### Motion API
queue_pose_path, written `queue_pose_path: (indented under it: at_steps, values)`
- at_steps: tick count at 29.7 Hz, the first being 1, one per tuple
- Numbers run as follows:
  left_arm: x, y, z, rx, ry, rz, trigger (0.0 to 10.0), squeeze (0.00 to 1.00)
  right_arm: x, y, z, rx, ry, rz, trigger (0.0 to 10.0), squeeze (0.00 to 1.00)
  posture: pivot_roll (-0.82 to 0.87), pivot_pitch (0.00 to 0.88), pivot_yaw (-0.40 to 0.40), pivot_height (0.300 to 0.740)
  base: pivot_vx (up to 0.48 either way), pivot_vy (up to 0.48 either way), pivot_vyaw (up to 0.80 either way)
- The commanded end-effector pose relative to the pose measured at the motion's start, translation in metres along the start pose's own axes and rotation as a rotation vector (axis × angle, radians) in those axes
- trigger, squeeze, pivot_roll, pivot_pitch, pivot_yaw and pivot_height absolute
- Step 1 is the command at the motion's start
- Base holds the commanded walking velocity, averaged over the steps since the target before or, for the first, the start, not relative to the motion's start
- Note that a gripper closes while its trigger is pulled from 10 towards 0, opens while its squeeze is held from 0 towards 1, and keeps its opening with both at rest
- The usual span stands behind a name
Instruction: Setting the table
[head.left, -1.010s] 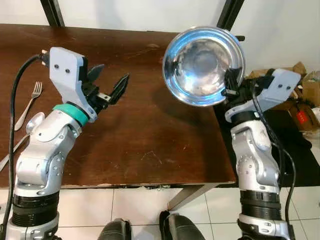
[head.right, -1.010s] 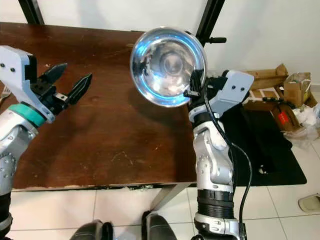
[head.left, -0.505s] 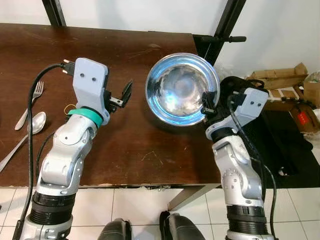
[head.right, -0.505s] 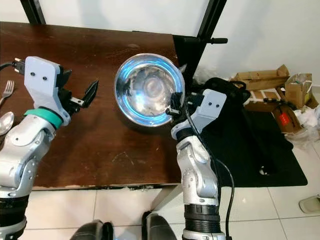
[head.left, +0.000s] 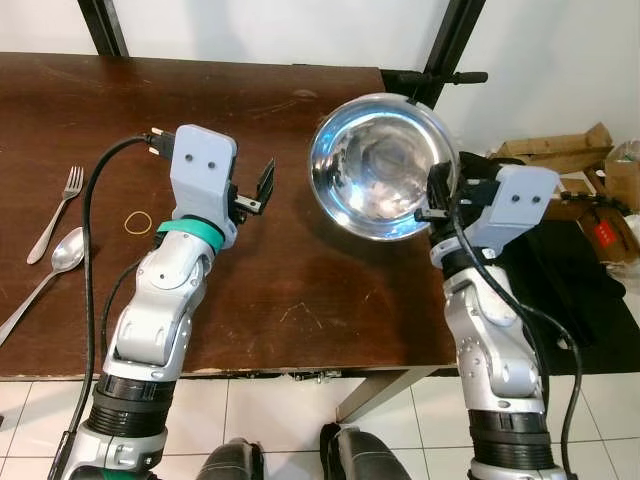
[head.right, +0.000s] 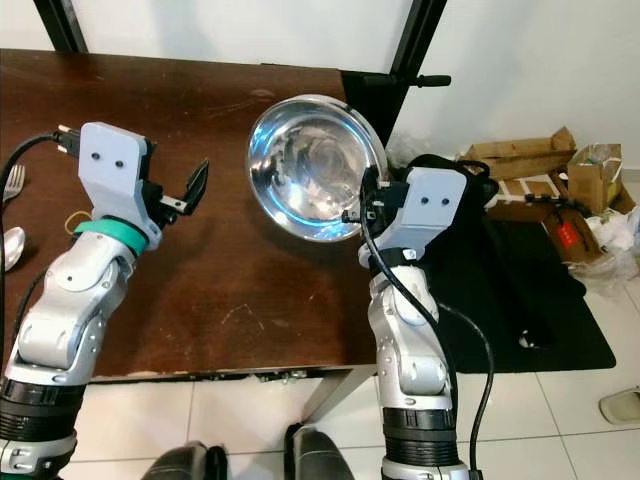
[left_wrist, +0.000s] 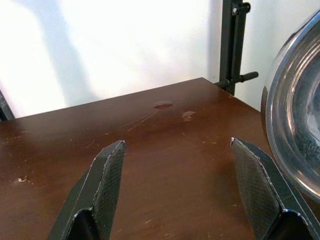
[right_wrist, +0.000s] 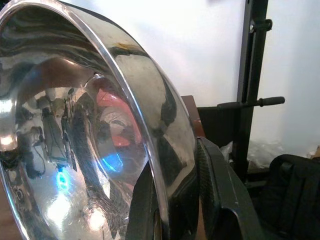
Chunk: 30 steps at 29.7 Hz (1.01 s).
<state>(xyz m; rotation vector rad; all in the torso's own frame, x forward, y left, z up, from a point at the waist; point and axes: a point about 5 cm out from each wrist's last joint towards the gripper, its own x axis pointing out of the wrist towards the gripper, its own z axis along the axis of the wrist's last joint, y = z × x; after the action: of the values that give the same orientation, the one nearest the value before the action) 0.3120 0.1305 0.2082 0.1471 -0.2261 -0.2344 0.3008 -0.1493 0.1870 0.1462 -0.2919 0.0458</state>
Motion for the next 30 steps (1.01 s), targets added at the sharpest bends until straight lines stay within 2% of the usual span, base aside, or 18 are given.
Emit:
queue_pose_path:
  at_steps: [1,30]
  values:
    - [0.0009,-0.0031,-0.0039,0.01,0.01,-0.008,10.0,0.0,0.0009,-0.004,0.0029,-0.011,-0.018,-0.019,10.0,0.0,-0.03,0.0,0.0,0.74,-0.337,0.0,0.0]
    - [0.0025,-0.0054,-0.0062,0.007,-0.01,-0.001,10.0,0.0,0.0002,-0.0036,-0.0018,-0.034,-0.008,-0.019,10.0,0.0,-0.03,0.0,-0.004,0.74,-0.374,0.0,0.0]
